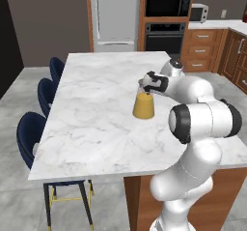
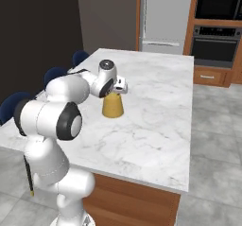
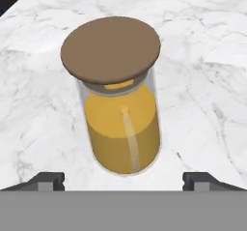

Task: Place the pitcher and cup on the dining counter for serving.

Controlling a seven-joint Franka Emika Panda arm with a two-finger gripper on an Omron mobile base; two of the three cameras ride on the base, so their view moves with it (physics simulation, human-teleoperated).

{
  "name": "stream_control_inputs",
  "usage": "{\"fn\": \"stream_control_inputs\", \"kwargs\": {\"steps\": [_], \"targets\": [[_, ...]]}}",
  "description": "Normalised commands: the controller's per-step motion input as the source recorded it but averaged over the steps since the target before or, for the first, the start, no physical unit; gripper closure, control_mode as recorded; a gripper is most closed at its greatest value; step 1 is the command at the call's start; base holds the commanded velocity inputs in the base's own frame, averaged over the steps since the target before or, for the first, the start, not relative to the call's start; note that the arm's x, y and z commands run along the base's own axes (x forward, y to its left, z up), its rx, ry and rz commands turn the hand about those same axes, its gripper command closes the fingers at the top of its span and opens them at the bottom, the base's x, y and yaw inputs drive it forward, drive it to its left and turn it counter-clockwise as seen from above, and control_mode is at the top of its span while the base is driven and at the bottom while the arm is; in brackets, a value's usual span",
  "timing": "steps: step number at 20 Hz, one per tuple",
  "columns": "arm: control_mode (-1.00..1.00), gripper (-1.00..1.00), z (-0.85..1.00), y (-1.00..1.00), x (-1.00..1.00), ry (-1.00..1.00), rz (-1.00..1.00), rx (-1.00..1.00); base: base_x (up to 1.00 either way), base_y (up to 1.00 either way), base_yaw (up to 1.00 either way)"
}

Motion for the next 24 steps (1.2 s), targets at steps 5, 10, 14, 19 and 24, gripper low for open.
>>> {"fn": "stream_control_inputs", "kwargs": {"steps": [5, 10, 14, 19, 24], "targets": [[-1.0, -1.0, 0.84, 0.0, -0.84, 0.03, 0.0, 0.0, 0.0, 0.0, 0.0], [-1.0, -1.0, 0.48, 0.02, -0.94, 0.07, 0.0, 0.0, 0.0, 0.0, 0.0], [-1.0, -1.0, 0.03, 0.08, -1.0, -0.02, 0.02, 0.0, 0.0, 0.0, 0.0], [1.0, -1.0, 0.0, 0.17, -0.4, -0.04, 0.06, -0.01, -0.6, 0.08, -0.03], [1.0, -1.0, 0.0, 0.0, 0.0, 0.0, 0.0, 0.0, -0.95, 0.02, -0.65]]}}
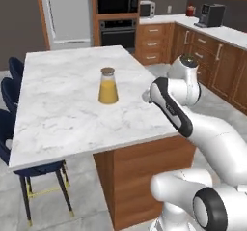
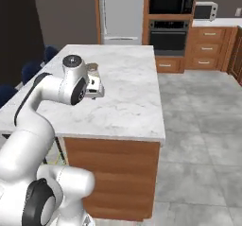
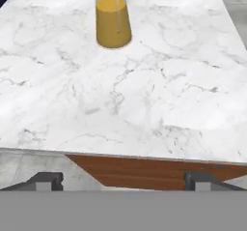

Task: Place the pitcher and cup on the dining counter for serving.

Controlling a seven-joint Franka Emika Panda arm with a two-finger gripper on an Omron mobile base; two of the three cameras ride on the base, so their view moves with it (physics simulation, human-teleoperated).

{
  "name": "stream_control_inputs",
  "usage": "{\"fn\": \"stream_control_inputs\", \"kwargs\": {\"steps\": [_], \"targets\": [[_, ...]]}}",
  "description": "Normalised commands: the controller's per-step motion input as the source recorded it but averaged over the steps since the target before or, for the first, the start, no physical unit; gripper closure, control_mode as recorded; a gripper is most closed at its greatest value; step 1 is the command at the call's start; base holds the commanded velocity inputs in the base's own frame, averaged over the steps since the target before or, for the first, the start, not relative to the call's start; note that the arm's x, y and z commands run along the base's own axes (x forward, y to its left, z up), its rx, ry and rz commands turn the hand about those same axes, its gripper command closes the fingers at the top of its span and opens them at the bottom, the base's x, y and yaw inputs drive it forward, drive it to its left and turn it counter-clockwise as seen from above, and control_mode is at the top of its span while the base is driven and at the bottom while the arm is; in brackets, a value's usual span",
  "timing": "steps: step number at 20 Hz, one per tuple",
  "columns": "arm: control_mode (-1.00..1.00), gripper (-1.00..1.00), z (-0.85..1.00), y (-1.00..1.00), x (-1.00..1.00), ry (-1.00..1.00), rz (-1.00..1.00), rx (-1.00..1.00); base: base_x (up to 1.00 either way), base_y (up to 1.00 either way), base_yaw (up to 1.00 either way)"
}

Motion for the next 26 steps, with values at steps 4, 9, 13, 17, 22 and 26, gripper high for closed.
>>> {"fn": "stream_control_inputs", "kwargs": {"steps": [4, 9, 13, 17, 22, 26], "targets": [[1.0, -1.0, 0.0, 0.0, 0.0, 0.0, 0.0, 0.0, -0.59, 0.15, -0.89], [1.0, -1.0, 0.0, 0.0, 0.0, 0.0, 0.0, 0.0, -0.2, 0.05, -0.96], [1.0, -1.0, 0.0, 0.0, 0.0, 0.0, 0.0, 0.0, -0.02, 0.0, -0.98], [1.0, -1.0, 0.0, 0.0, 0.0, 0.0, 0.0, 0.0, 0.0, 0.0, -0.96], [1.0, -1.0, 0.0, 0.0, 0.0, 0.0, 0.0, 0.0, 0.0, 0.0, -0.96], [1.0, -1.0, 0.0, 0.0, 0.0, 0.0, 0.0, 0.0, 0.0, 0.0, -0.96]]}}
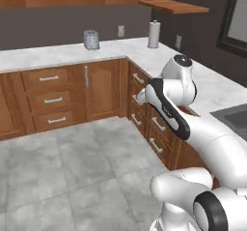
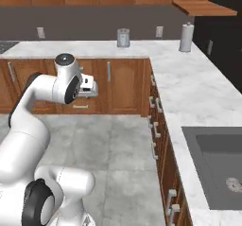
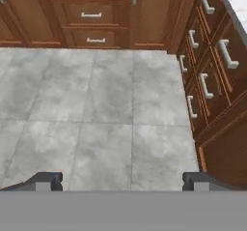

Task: Place the pitcher and cup on the dining counter for serving.

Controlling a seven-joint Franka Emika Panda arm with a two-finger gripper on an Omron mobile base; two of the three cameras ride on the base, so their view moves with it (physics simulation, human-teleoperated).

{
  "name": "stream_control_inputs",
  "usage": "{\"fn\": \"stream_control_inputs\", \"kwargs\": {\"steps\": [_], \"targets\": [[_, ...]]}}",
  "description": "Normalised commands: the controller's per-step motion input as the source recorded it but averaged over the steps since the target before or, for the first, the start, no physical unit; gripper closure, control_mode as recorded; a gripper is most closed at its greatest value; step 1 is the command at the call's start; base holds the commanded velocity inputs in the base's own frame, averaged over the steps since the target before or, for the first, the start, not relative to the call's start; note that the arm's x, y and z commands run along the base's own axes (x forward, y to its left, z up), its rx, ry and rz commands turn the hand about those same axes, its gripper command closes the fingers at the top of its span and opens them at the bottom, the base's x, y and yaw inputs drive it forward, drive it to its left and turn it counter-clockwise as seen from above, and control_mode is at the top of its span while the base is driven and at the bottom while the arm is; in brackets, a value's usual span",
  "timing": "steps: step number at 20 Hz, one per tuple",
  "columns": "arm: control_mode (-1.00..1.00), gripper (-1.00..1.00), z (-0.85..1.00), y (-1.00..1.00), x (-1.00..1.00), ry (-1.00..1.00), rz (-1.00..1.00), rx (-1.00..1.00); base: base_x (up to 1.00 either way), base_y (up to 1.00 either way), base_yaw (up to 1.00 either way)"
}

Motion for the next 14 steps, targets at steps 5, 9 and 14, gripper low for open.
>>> {"fn": "stream_control_inputs", "kwargs": {"steps": [5, 9, 14], "targets": [[1.0, -1.0, 0.0, 0.0, 0.0, 0.0, 0.0, 0.0, 0.0, 0.0, -0.99], [1.0, -1.0, 0.0, 0.0, 0.0, 0.0, 0.0, 0.0, 0.0, 0.0, -1.0], [1.0, -1.0, 0.0, 0.0, 0.0, 0.0, 0.0, 0.0, 0.0, 0.0, -0.98]]}}
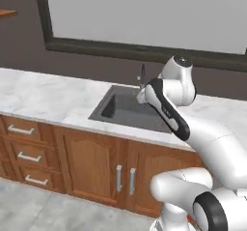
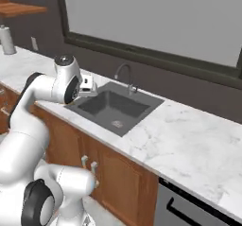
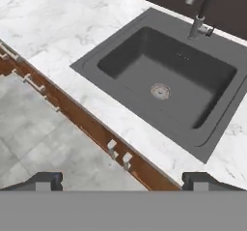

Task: Place the pitcher and cup on the dining counter for serving.

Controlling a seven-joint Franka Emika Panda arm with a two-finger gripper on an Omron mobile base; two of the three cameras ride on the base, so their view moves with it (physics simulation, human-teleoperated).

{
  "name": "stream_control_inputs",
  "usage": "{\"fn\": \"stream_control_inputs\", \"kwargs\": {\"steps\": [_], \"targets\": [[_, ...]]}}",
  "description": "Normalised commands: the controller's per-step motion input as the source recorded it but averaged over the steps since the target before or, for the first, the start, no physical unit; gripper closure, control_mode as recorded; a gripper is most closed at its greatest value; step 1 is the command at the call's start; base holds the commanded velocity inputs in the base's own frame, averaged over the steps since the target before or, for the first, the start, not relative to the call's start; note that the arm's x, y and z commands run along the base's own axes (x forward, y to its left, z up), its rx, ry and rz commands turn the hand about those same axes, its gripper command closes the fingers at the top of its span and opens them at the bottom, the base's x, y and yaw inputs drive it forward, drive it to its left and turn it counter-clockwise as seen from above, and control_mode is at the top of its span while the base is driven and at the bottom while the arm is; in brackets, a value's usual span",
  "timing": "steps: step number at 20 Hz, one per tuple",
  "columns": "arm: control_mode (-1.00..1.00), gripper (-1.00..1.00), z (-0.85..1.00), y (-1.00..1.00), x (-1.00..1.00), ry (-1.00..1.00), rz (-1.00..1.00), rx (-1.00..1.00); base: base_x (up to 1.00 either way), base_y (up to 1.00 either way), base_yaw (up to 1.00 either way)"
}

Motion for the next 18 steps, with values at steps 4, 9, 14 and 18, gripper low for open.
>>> {"fn": "stream_control_inputs", "kwargs": {"steps": [4, 9, 14, 18], "targets": [[1.0, -1.0, 0.0, 0.0, 0.0, 0.0, 0.0, 0.0, -0.06, -0.37, -0.79], [1.0, -1.0, 0.0, 0.0, 0.0, 0.0, 0.0, 0.0, -0.06, -0.99, -0.56], [1.0, -1.0, 0.0, 0.0, 0.0, 0.0, 0.0, 0.0, -0.15, -1.0, -0.41], [1.0, -1.0, 0.0, 0.0, 0.0, 0.0, 0.0, 0.0, -0.07, -1.0, -0.37]]}}
